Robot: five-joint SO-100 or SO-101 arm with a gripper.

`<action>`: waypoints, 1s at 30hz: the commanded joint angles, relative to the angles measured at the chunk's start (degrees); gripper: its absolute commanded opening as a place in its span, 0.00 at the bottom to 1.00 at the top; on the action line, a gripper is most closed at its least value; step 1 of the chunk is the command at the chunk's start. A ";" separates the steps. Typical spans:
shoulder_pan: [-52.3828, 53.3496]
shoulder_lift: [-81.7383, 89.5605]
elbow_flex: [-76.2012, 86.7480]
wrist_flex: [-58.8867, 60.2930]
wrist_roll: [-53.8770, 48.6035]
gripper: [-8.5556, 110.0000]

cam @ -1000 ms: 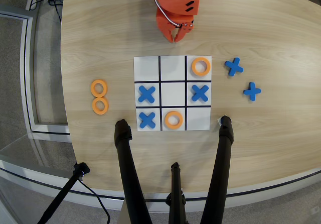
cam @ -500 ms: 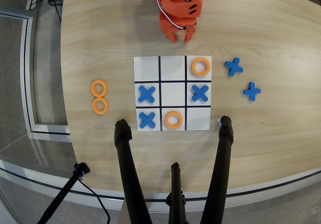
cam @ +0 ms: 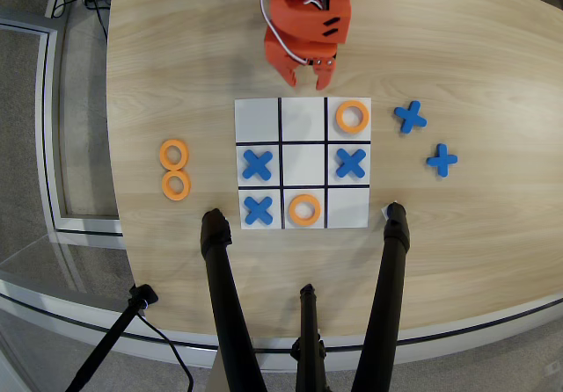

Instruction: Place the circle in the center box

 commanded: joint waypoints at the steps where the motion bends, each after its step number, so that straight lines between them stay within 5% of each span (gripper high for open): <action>1: 3.69 -7.91 -10.11 -0.26 0.26 0.18; 30: 26.89 -72.77 -72.69 1.41 -1.93 0.26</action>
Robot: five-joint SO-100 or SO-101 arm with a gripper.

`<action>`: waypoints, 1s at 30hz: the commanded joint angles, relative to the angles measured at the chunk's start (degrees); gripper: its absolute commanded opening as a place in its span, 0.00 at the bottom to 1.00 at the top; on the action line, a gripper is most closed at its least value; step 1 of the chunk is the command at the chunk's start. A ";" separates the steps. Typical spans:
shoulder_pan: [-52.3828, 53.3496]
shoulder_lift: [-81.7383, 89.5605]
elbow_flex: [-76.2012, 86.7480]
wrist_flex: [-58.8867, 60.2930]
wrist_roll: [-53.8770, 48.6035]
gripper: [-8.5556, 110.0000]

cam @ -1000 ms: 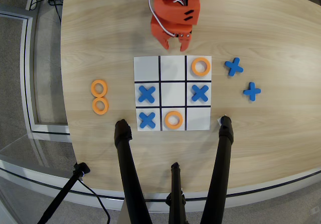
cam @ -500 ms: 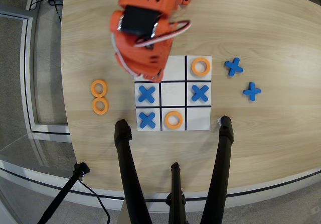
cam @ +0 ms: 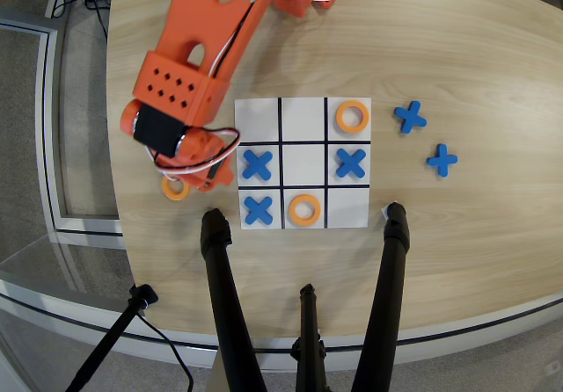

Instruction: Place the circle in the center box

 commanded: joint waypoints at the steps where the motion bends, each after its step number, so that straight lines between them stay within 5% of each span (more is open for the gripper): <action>1: 1.58 -3.34 -6.15 0.62 -0.53 0.27; 30: 8.35 -24.61 -24.17 1.23 -2.99 0.27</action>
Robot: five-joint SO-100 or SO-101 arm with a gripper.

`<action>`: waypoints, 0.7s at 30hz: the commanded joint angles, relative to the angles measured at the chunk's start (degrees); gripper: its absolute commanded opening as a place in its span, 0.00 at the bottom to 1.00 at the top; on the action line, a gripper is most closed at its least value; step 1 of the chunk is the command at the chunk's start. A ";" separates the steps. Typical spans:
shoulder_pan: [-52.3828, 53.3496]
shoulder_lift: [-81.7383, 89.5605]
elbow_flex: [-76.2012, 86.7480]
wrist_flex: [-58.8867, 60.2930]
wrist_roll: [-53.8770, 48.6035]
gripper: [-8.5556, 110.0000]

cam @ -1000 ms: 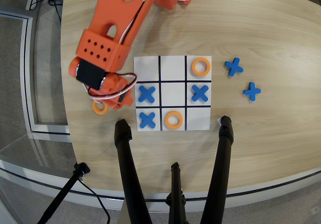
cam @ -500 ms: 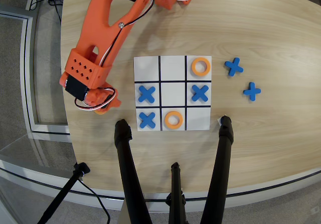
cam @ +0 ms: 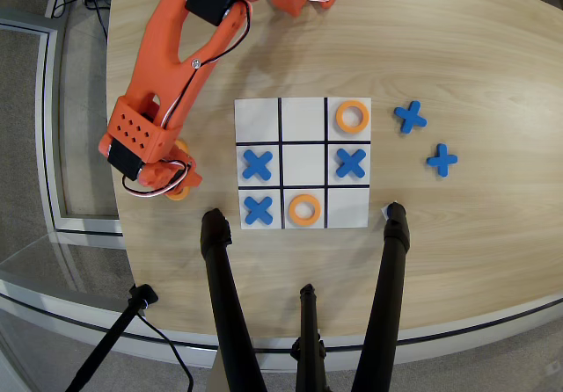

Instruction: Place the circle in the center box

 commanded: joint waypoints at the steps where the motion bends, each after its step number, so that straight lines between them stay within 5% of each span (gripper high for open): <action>1: 0.44 -0.09 -2.99 0.35 -0.35 0.27; 21: 1.67 -3.69 -4.13 0.44 -2.20 0.27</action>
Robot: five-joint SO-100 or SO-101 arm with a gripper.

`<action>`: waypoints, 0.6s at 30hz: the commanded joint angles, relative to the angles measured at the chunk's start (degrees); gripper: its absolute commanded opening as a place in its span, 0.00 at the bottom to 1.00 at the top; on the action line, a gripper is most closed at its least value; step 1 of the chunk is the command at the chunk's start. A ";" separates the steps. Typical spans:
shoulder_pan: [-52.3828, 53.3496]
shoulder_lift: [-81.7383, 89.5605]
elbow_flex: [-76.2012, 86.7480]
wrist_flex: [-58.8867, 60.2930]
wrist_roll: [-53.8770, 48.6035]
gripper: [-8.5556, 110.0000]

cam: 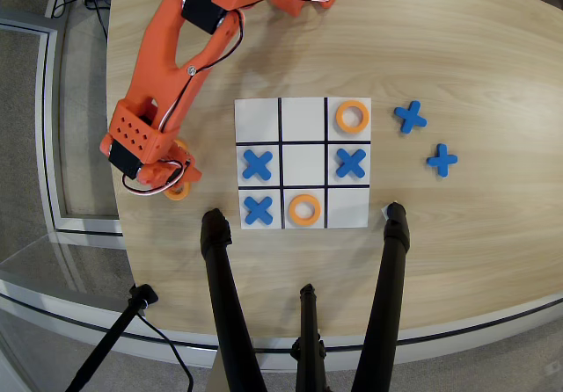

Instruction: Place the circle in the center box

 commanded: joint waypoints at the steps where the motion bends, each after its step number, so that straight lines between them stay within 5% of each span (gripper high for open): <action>1: 0.26 0.09 -2.55 0.44 -0.35 0.27; 18: 0.97 -3.34 -2.64 0.62 -0.79 0.27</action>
